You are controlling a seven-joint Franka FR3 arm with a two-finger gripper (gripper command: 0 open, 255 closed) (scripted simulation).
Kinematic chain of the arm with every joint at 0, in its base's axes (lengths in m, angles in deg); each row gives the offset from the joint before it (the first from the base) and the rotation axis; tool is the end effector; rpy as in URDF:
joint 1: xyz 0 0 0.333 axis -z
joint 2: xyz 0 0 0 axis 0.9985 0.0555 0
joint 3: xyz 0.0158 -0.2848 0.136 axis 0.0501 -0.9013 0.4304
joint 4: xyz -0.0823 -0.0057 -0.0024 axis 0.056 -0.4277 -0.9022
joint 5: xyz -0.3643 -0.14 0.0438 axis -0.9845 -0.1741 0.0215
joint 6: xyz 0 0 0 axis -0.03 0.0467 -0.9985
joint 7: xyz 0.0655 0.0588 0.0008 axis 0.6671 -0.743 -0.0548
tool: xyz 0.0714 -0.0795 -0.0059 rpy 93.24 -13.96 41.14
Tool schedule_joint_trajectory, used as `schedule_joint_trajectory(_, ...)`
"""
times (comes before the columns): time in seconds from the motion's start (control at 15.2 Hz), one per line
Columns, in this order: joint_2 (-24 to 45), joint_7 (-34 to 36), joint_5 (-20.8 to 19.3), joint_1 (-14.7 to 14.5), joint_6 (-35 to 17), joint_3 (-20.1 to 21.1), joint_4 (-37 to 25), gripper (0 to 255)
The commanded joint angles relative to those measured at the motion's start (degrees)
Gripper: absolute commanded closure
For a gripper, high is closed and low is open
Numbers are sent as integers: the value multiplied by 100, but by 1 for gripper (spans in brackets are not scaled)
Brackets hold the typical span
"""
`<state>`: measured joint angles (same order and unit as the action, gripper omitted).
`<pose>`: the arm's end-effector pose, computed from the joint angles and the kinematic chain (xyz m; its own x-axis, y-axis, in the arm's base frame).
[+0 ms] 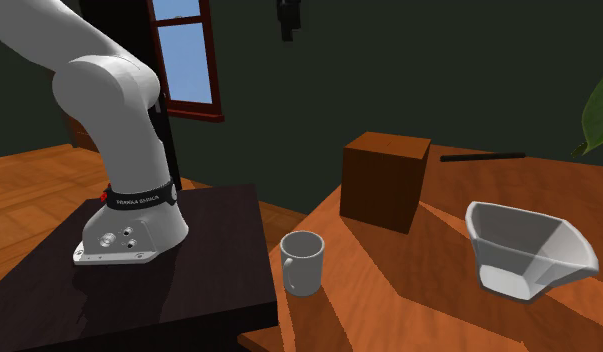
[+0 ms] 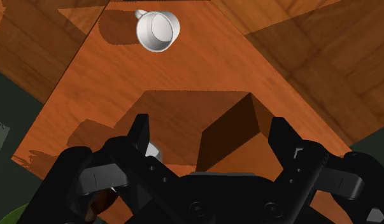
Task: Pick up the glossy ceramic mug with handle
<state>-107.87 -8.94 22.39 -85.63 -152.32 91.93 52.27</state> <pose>0.3218 0.0094 0.5837 0.9981 -0.0417 0.0454 -0.0480 -0.9879 0.1473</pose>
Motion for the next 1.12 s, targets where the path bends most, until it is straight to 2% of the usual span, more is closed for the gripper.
schedule_joint_trajectory(0.0,0,0,0,0,0,0,0,0)
schedule_joint_trajectory(0.59,-85,-104,-181,221,-1656,-462,1699,0)
schedule_joint_trajectory(1.06,447,-196,-415,494,-3207,-855,2689,0)
